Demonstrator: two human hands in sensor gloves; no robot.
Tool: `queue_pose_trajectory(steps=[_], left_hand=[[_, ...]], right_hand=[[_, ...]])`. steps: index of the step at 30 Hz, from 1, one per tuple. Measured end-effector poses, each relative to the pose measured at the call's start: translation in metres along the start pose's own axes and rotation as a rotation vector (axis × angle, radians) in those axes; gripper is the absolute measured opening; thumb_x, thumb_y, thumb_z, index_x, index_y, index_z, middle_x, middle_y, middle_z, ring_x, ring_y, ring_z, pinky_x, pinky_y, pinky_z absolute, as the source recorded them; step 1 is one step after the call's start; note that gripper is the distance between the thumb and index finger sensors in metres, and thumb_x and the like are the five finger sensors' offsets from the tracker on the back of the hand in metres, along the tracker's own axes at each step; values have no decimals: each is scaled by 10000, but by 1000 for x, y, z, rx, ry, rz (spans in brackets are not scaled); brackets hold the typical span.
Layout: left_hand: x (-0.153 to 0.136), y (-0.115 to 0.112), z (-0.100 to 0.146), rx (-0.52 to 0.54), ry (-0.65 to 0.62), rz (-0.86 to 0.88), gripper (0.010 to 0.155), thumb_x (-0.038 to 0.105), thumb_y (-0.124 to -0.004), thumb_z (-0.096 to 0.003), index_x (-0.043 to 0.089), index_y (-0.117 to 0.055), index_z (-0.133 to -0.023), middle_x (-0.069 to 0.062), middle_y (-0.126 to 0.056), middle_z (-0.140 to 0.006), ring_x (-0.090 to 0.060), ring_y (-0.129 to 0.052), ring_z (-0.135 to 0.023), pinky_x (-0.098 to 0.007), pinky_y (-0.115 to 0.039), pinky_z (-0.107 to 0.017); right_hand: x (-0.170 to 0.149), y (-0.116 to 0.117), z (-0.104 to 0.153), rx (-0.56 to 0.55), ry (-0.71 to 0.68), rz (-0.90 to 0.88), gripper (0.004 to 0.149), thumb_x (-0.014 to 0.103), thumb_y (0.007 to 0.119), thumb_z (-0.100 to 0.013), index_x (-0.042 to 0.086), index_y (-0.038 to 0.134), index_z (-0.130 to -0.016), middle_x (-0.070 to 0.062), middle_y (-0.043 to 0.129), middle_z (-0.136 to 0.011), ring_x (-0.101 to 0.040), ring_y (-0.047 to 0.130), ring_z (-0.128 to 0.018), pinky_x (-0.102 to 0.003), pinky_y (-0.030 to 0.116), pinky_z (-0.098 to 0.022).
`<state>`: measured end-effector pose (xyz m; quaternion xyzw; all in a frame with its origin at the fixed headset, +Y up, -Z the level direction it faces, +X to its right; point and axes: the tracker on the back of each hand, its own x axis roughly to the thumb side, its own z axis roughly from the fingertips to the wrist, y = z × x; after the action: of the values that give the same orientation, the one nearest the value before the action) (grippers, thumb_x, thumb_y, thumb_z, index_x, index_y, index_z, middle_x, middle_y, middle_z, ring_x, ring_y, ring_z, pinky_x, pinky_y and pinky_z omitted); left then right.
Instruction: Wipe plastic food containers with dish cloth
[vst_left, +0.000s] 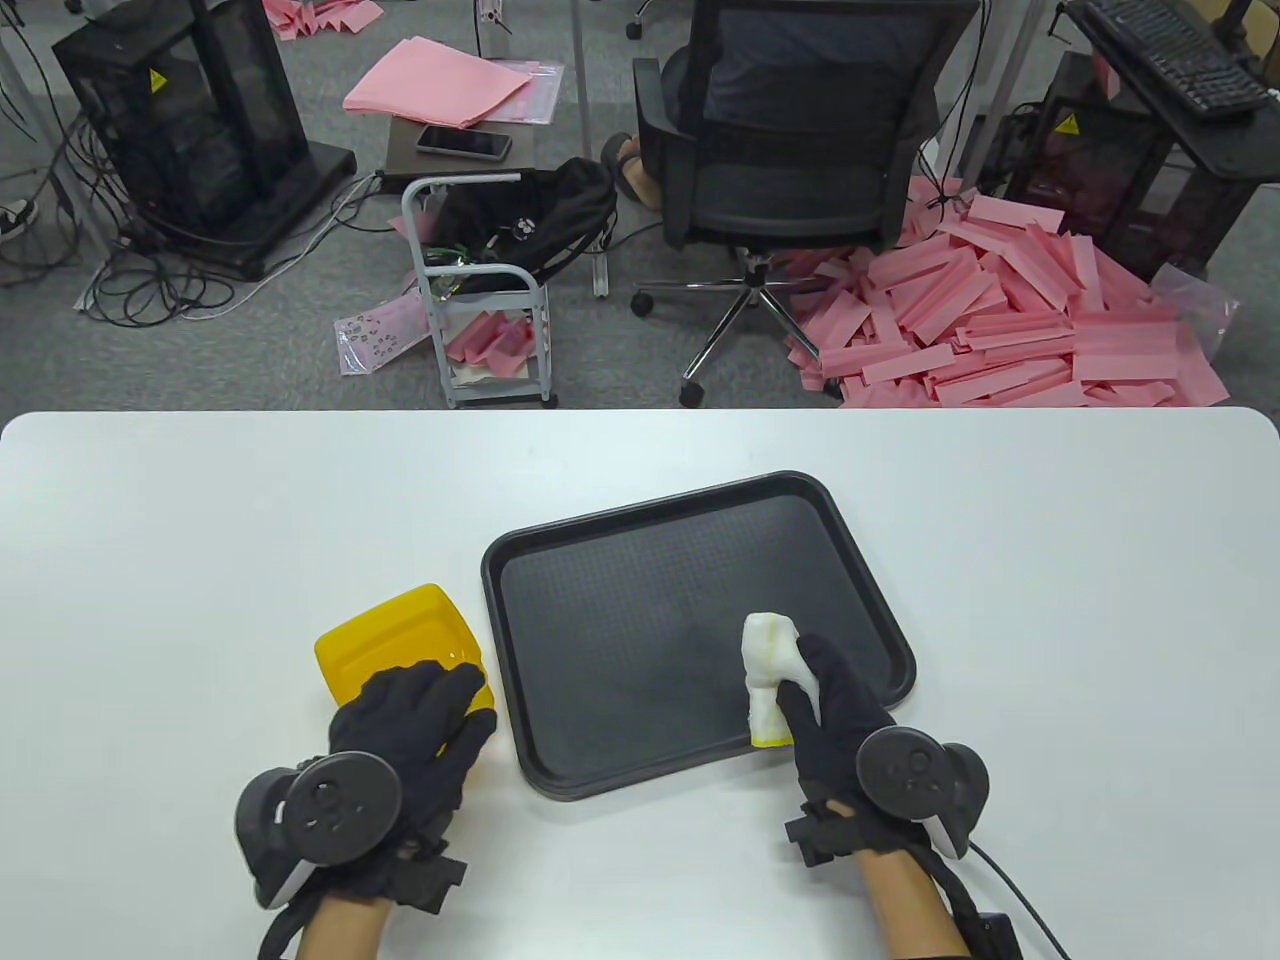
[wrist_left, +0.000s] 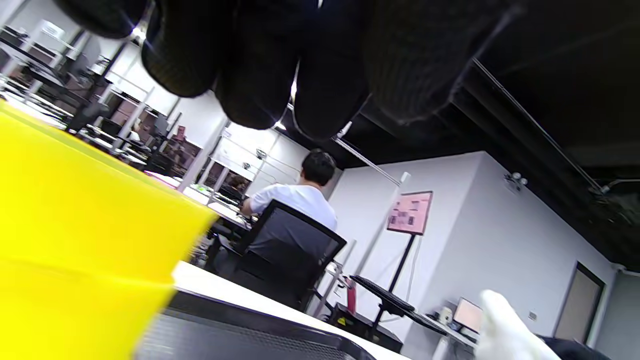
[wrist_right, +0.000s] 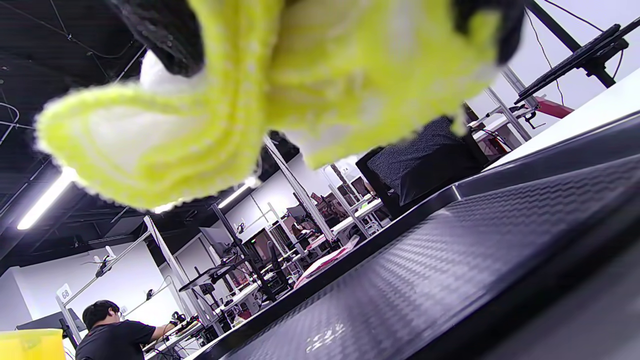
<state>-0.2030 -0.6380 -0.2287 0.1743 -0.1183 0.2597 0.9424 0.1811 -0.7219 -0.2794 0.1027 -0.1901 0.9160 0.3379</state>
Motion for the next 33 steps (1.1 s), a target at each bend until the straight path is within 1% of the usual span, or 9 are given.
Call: queue_pose_trajectory(steps=[4, 9, 12, 14, 16, 17, 22, 27, 33], left_hand=[[23, -24, -20, -33, -56, 37, 564, 554, -756, -490, 289, -833, -982, -116, -854, -977, -436, -755, -931, -636, -616, -657], [45, -57, -38, -86, -93, 34, 649, 594, -750, -485, 330, -719, -1076, -89, -796, -1065, -428, -672, -1032, -664, -524, -722], [52, -80, -45, -126, -106, 14, 706, 636, -728, -481, 338, -654, -1116, -99, -691, -1139, -431, -557, -1092, -679, -435, -752], [53, -92, -46, -156, -85, -15, 745, 677, -699, -480, 348, -603, -1142, -114, -528, -1209, -443, -381, -1130, -689, -340, -767], [52, -103, -48, -188, -82, -20, 764, 697, -679, -483, 347, -575, -1154, -111, -501, -1220, -441, -363, -1134, -692, -316, -768], [51, -108, -47, -184, -83, -12, 773, 694, -682, -481, 362, -535, -1163, -109, -455, -1231, -439, -311, -1140, -692, -290, -771], [42, -116, -45, -178, -68, 9, 766, 694, -679, -481, 358, -548, -1157, -113, -465, -1226, -441, -319, -1135, -691, -297, -768], [31, -115, -41, -174, -42, 71, 756, 685, -684, -484, 352, -563, -1153, -123, -471, -1220, -449, -321, -1128, -689, -301, -767], [23, -108, -39, -156, -30, 124, 746, 676, -689, -484, 343, -589, -1144, -130, -496, -1212, -451, -333, -1127, -691, -296, -765]], right_hand=[[-1, 1, 0, 5, 5, -6, 582, 431, 707, -576, 164, 505, -1053, -64, 787, -906, -337, 900, -619, -391, 863, -368], [-2, 1, 0, 9, 9, -10, 580, 430, 707, -577, 164, 508, -1052, -65, 787, -905, -338, 901, -617, -390, 863, -367], [-3, 1, 0, 10, 12, -12, 580, 431, 706, -577, 162, 510, -1051, -65, 788, -905, -338, 901, -617, -390, 862, -367], [-3, 1, 0, 15, 13, -10, 578, 433, 707, -576, 163, 515, -1050, -65, 790, -903, -337, 902, -617, -390, 863, -365], [-4, 1, -1, 17, 13, -6, 576, 434, 708, -577, 165, 519, -1049, -62, 793, -902, -336, 902, -618, -388, 864, -367], [-4, 1, -1, 20, 13, -3, 576, 435, 709, -576, 165, 520, -1048, -63, 793, -901, -336, 901, -618, -388, 864, -367], [-4, 2, -1, 28, 13, 4, 575, 436, 711, -576, 165, 524, -1047, -63, 796, -899, -339, 901, -617, -389, 864, -366], [-5, 4, 0, 44, 11, 25, 573, 437, 712, -575, 165, 528, -1045, -63, 799, -897, -340, 902, -618, -390, 864, -366], [-1, 3, 2, 69, 1, 63, 572, 439, 715, -573, 167, 536, -1043, -63, 802, -895, -343, 902, -622, -393, 863, -367]])
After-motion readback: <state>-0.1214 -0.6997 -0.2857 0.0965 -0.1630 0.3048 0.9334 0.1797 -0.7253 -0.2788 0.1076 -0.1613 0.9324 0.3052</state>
